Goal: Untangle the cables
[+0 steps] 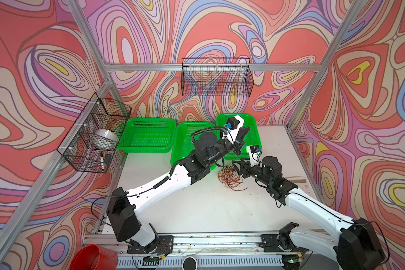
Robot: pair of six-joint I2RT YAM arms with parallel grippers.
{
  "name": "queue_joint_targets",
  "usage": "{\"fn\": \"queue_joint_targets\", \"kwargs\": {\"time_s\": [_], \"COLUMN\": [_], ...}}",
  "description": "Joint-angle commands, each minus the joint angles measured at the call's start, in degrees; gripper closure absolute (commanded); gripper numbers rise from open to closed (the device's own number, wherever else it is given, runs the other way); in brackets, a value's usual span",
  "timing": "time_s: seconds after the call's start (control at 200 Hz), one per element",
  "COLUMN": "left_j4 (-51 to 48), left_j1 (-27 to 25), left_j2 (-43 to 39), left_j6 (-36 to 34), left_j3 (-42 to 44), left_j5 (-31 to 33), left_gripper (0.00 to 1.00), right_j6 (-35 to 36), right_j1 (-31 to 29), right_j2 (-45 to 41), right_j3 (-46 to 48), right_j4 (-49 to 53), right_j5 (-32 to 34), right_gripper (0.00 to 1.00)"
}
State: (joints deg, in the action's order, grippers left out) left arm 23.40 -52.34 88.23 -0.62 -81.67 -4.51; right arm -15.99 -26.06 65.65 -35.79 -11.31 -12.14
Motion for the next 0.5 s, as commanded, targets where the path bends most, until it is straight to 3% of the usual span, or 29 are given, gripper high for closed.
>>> {"fn": "queue_joint_targets", "kwargs": {"time_s": [0.0,0.3,0.496], "left_j4": [-1.50,-4.87,-6.45], "left_j1": [-0.83,-1.71,-2.09], "left_j2": [-0.67,0.67,1.34], "left_j6": [-1.05,-1.41,-1.48], "left_j3": [-3.91,-11.61,-16.04], "left_j5": [-0.76,-1.15,-0.86], "left_gripper": [1.00,1.00,1.00], "right_j6": [-1.01,-3.70,-4.30], "right_j1": [-0.13,-0.13,-0.13], "right_j2": [3.30,10.73,13.28], "right_j3": [-1.52,0.58,3.42], "right_j4": [-5.40,-9.72,-11.17], "right_j5": [-1.48,-0.86,-0.21], "right_gripper": [0.37,0.53,0.56]}}
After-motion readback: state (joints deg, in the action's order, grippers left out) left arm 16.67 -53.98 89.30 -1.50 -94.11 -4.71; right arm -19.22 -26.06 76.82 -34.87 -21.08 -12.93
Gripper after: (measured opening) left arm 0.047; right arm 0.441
